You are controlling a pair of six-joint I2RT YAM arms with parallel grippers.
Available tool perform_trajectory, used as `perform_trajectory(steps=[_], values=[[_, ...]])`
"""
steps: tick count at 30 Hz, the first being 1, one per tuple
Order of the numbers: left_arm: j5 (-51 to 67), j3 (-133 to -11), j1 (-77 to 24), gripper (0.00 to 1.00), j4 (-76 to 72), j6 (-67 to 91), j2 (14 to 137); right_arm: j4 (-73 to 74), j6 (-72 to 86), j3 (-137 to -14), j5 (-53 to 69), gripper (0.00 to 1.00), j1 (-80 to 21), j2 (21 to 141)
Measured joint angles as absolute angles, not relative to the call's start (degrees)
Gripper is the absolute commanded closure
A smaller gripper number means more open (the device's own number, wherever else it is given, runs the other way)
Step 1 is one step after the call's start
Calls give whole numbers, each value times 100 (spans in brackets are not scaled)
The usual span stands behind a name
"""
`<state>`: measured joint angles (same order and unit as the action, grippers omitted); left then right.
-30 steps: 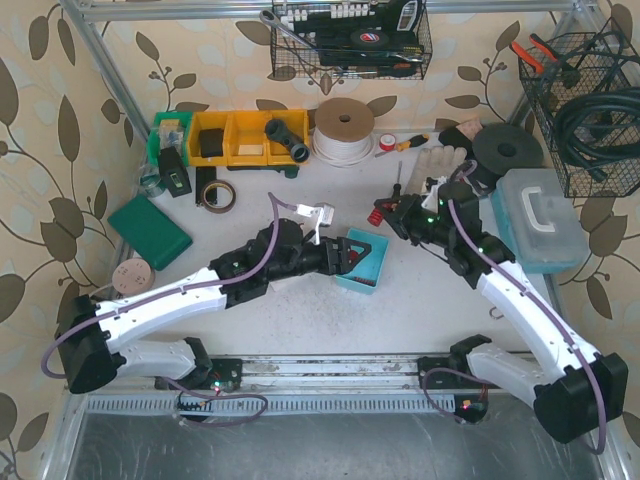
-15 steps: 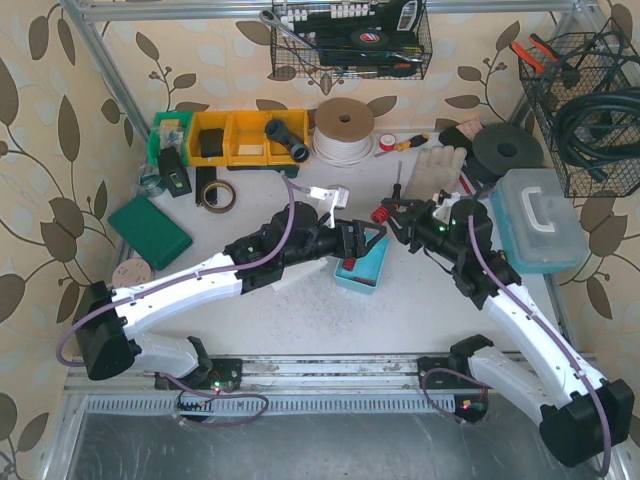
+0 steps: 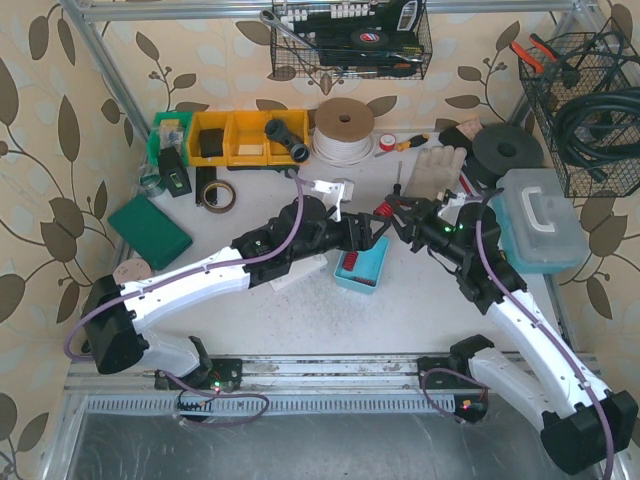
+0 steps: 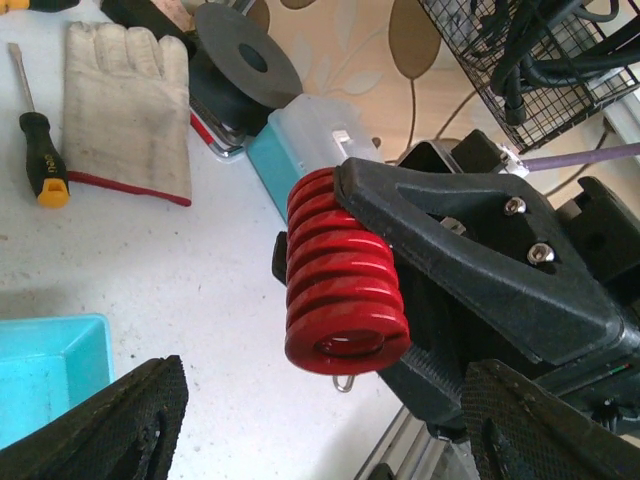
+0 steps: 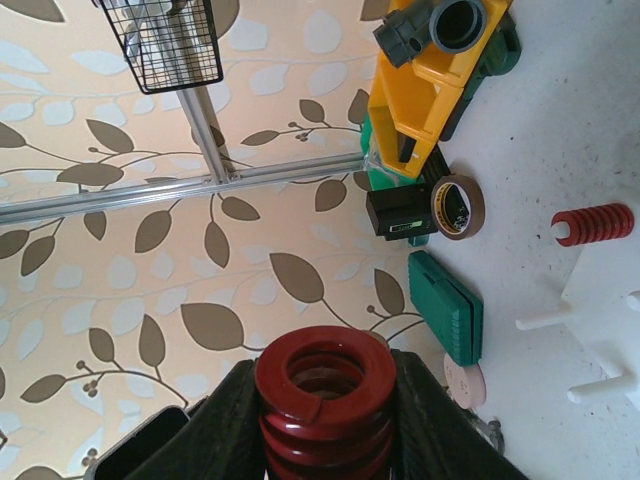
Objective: Install the large spring
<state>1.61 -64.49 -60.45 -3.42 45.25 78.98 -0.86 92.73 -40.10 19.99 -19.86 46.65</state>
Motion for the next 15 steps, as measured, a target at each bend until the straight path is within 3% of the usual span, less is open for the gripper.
perform_trajectory(steps=[9,15], values=[[156,-6687,-6045,29,-285,4497,8038,-158,9408,-4005,2018,100,-1986,4591],[150,-6696,-6045,40,-268,4473,8060,-183,9496,-3972,2016,100,-1986,4482]])
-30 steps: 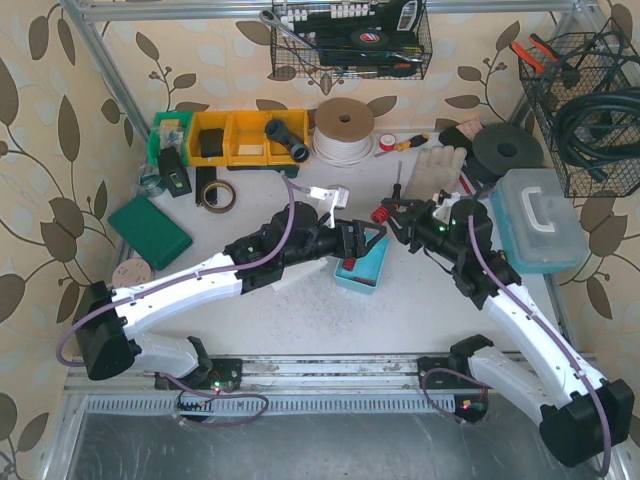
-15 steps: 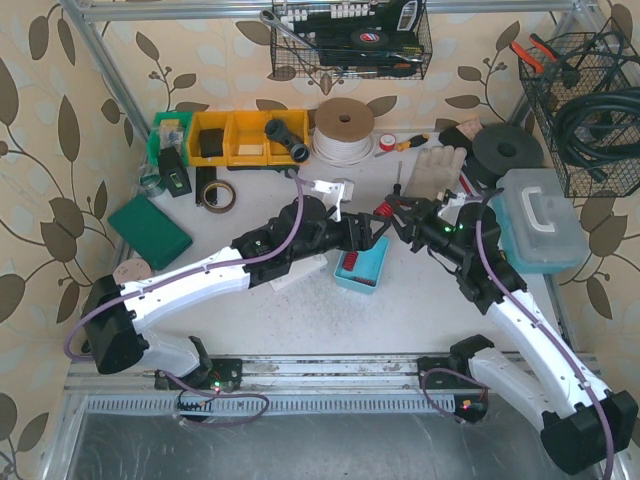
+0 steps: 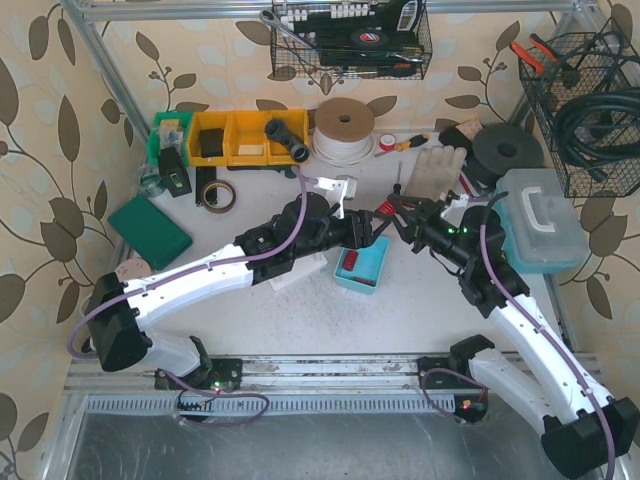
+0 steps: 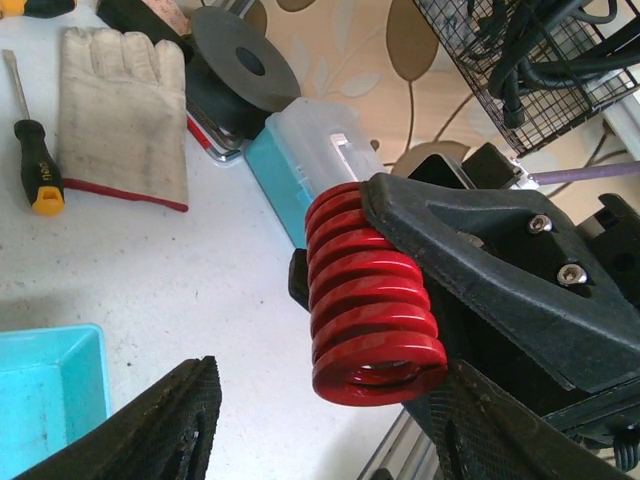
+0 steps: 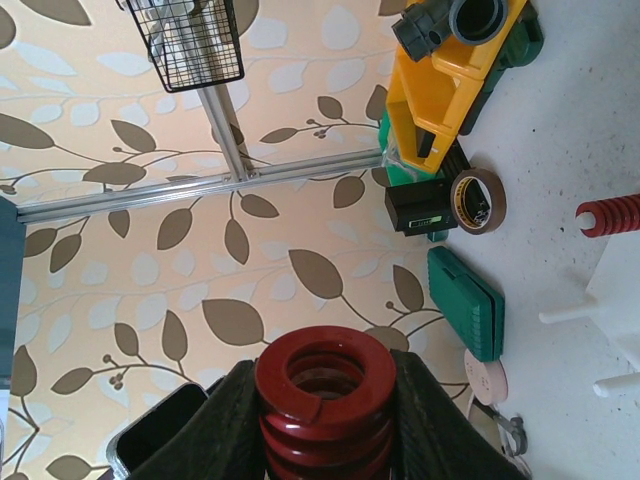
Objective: Install the large spring
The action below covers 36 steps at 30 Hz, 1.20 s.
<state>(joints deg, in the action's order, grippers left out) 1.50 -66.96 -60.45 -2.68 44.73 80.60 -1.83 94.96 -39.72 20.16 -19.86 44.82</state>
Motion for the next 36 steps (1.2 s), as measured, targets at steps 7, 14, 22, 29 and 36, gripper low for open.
perform_trajectory(steps=[7,14,22,29,36], values=[[154,-6897,-6045,41,-263,4475,8228,-200,9535,-3935,2016,100,-1986,4462],[158,-7061,-6045,49,-261,4447,8497,-202,9559,-3927,2016,100,-1986,4464],[187,-7089,-6051,74,-283,4342,8497,-193,9579,-3887,1999,100,-1986,4425],[191,-7087,-6117,100,-296,4390,8493,-196,9588,-3719,1874,100,-1992,4171],[202,-7057,-6128,100,-250,4381,8409,-209,9623,-3673,1865,100,-2036,4077]])
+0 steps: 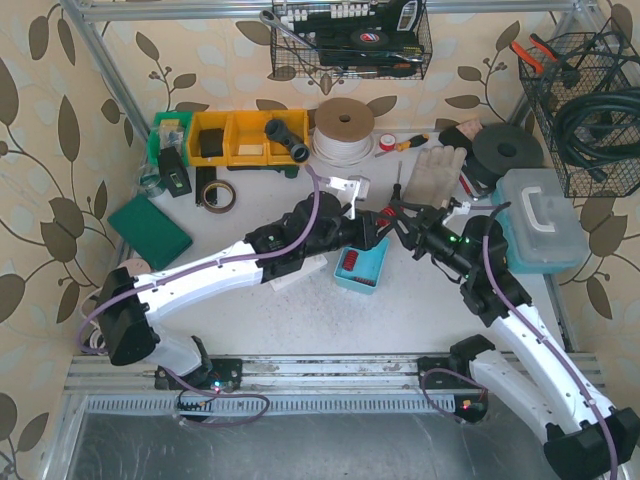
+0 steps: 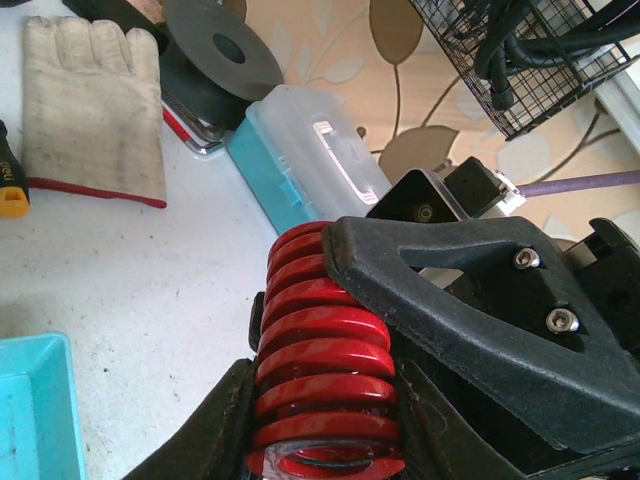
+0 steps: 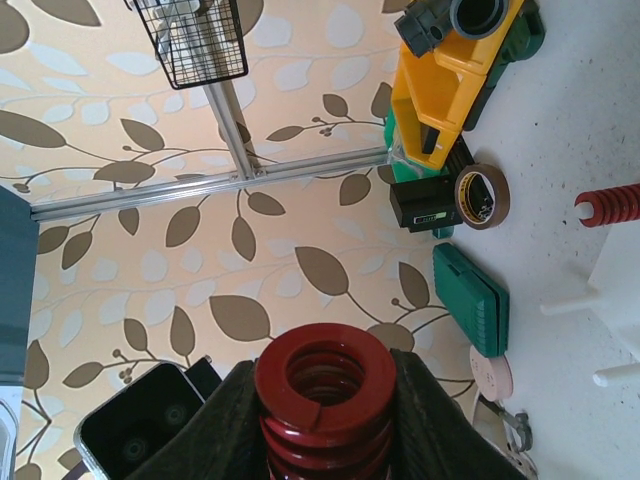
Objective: Install the large spring
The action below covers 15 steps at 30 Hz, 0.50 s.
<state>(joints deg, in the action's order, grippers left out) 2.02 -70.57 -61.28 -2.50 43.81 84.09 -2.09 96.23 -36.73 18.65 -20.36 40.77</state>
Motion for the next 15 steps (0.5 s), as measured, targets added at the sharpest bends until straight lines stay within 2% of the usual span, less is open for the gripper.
perform_trajectory(steps=[15], values=[[62,-6919,-6191,100,-40,4372,8101,-281,9620,-3653,1833,100,-2316,4047]])
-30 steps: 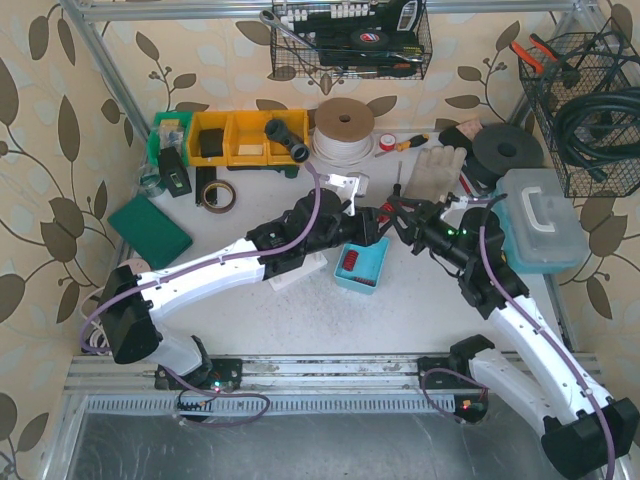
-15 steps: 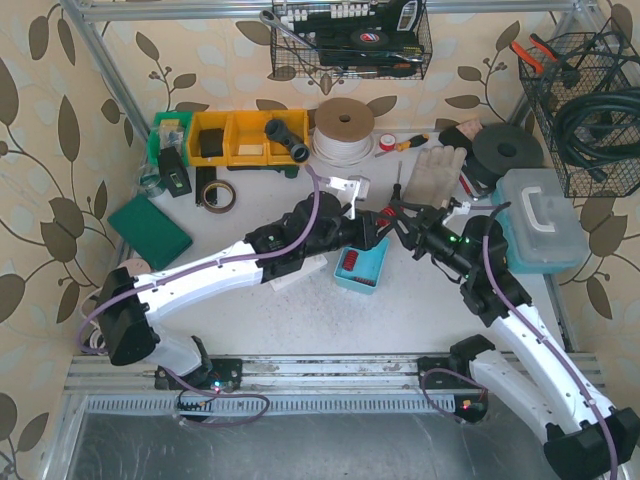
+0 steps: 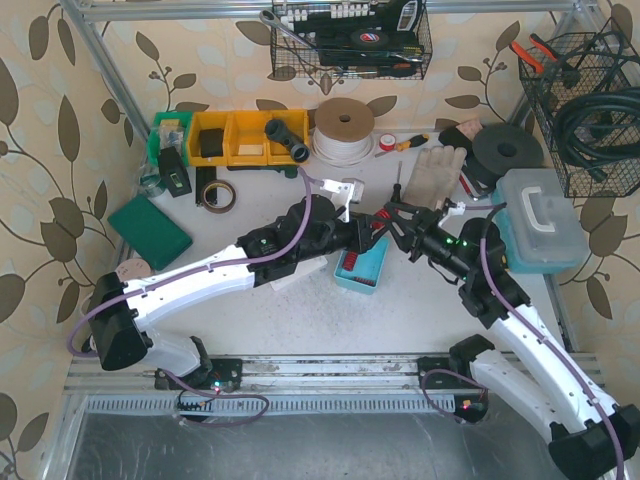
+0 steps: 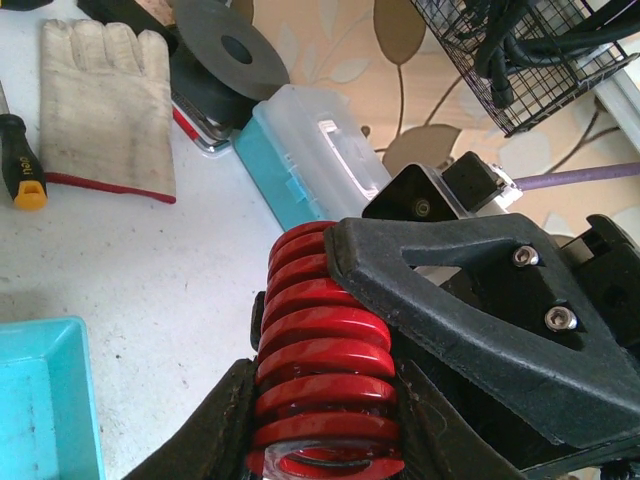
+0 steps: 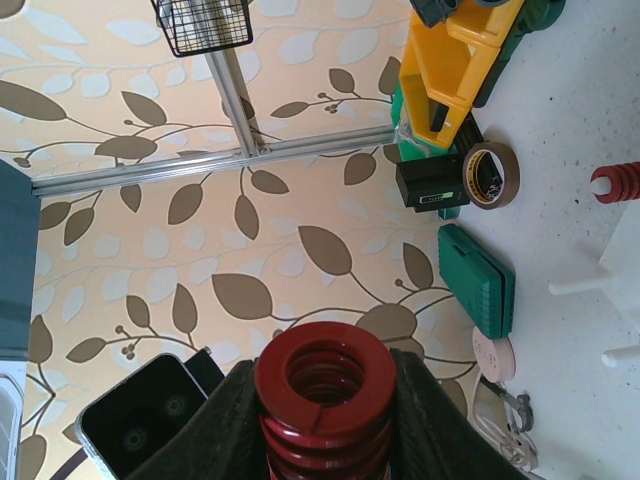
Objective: Install the large spring
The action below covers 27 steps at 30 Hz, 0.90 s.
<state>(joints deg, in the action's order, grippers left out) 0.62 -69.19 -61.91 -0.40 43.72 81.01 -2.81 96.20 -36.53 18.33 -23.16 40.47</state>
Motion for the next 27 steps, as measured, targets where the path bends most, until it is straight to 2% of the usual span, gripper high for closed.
perform_trajectory(steps=[7,8,9,10,11,12,14,18,23,27], values=[[10,-6921,-6184,100,47,4377,8058,-388,9592,-3656,1780,100,-2401,4139],[19,-6923,-6182,100,80,4377,8055,-386,9555,-3658,1791,95,-2403,4163],[21,-6923,-6180,100,113,4381,8055,-375,9485,-3669,1813,81,-2403,4198],[40,-6928,-6165,100,161,4386,8055,-355,9413,-3688,1844,62,-2403,4239],[69,-6932,-6145,100,202,4394,8055,-320,9338,-3721,1865,48,-2403,4285],[89,-6932,-6143,100,231,4399,8055,-266,9247,-3769,1892,39,-2403,4338],[150,-6956,-6110,100,346,4399,8049,-152,9026,-3826,1861,30,-2379,4436],[187,-7063,-6108,100,657,4399,8012,19,8632,-3844,1940,25,-2316,4707],[185,-7078,-6108,100,1286,4368,7824,388,8060,-4001,2064,25,-2272,4919],[143,-7321,-6058,100,2174,4241,7614,1306,7148,-4521,1984,25,-2176,4943]])
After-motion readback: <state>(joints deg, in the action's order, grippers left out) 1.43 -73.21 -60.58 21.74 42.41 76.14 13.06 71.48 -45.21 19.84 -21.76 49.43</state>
